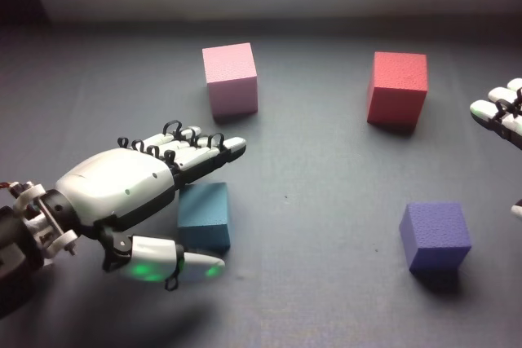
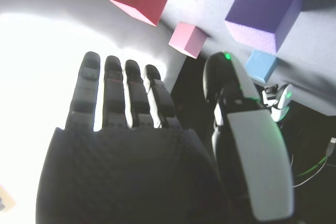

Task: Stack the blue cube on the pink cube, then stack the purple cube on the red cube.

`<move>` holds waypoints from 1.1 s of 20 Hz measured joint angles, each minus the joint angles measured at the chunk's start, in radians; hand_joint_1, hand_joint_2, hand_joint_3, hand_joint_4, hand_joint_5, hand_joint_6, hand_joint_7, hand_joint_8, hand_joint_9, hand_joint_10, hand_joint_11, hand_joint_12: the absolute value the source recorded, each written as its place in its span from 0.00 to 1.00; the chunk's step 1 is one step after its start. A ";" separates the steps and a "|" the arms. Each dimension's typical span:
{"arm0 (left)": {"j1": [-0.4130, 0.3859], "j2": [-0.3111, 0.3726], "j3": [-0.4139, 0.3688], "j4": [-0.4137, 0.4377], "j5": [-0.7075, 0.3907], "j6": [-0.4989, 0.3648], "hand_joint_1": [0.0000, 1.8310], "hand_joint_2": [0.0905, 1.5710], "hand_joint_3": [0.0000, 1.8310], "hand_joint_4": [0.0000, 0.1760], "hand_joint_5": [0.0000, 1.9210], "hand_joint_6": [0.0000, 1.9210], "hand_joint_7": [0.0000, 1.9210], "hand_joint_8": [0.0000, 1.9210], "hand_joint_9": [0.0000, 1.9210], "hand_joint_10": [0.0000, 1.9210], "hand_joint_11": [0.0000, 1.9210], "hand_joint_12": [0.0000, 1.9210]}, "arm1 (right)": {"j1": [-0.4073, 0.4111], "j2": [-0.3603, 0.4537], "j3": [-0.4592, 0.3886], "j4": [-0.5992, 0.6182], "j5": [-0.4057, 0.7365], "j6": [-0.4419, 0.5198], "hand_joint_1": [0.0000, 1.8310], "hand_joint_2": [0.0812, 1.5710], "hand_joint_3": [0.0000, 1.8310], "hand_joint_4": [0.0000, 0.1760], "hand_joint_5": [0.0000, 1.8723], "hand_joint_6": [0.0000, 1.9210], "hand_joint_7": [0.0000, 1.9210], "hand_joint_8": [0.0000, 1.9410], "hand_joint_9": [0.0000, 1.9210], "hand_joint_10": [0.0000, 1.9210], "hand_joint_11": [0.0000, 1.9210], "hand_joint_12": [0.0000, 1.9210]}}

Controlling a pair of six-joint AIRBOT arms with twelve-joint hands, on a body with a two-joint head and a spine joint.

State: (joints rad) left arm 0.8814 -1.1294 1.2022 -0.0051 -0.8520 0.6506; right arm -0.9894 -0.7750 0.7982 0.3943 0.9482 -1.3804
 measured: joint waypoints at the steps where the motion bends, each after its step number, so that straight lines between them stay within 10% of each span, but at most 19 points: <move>1: -0.004 -0.012 0.011 -0.006 0.013 -0.002 0.48 0.66 0.00 0.00 0.20 0.07 0.31 0.06 0.15 0.48 0.04 0.85 | 0.000 0.000 0.000 0.002 0.003 0.000 0.28 0.86 0.00 0.00 0.00 0.00 0.00 0.00 0.00 0.00 0.00 0.00; 2: -0.006 -0.018 0.016 -0.010 0.019 -0.006 0.54 0.69 0.00 0.00 0.29 0.15 0.39 0.32 0.34 0.65 0.26 0.91 | 0.000 0.000 0.000 0.002 0.005 0.001 0.27 0.86 0.00 0.00 0.00 0.00 0.00 0.00 0.00 0.00 0.00 0.00; 3: -0.010 -0.024 0.023 -0.003 0.018 -0.012 0.63 0.76 0.00 0.00 0.31 0.56 0.44 0.66 0.43 0.77 0.39 0.97 | 0.000 0.000 0.000 0.002 0.005 0.003 0.27 0.86 0.00 0.00 0.00 0.00 0.00 0.00 0.00 0.00 0.00 0.00; 6: -0.025 -0.027 0.026 -0.011 0.007 -0.017 0.66 0.78 0.00 0.00 0.38 0.59 0.40 0.85 0.47 0.96 0.49 1.00 | -0.007 0.000 0.000 -0.001 0.007 0.009 0.25 0.86 0.00 0.00 0.00 0.00 0.00 0.00 0.00 0.00 0.00 0.00; 7: -0.026 -0.022 0.019 -0.008 0.006 -0.016 0.62 0.77 0.00 0.00 0.40 0.66 0.55 0.97 0.64 0.99 0.68 1.00 | -0.007 0.000 0.000 0.008 0.004 0.012 0.25 0.86 0.00 0.00 0.00 0.00 0.00 0.00 0.00 0.00 0.00 0.00; 9: -0.039 -0.001 0.003 0.020 -0.014 -0.017 0.61 0.76 0.00 0.00 0.41 0.66 0.59 1.00 0.70 1.00 0.75 1.00 | -0.007 0.000 0.000 0.005 0.010 0.015 0.25 0.86 0.00 0.00 0.00 0.00 0.00 0.00 0.00 0.00 0.00 0.00; 11: -0.076 0.012 0.008 0.018 -0.052 -0.015 0.63 0.80 0.01 0.00 0.35 0.75 0.38 0.85 0.52 1.00 0.57 1.00 | -0.007 0.000 0.000 0.002 0.012 0.018 0.26 0.86 0.00 0.00 0.00 0.00 0.00 0.00 0.00 0.00 0.00 0.00; 16: -0.188 -0.004 0.082 -0.006 -0.023 0.016 0.66 0.78 0.00 0.00 0.37 0.57 0.41 0.82 0.40 0.86 0.37 1.00 | -0.014 0.000 0.000 0.006 0.013 0.020 0.28 0.86 0.00 0.00 0.00 0.00 0.00 0.00 0.00 0.00 0.00 0.00; 22: -0.314 -0.060 0.185 -0.028 0.099 0.021 0.66 0.79 0.00 0.00 0.40 0.56 0.37 0.89 0.45 1.00 0.50 1.00 | -0.032 -0.002 0.002 0.000 0.020 0.031 0.31 0.86 0.00 0.00 0.00 0.00 0.00 0.00 0.00 0.00 0.00 0.00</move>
State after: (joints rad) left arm 0.5678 -1.1892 1.3876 -0.0334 -0.7528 0.6712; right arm -1.0210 -0.7765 0.8001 0.3939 0.9684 -1.3491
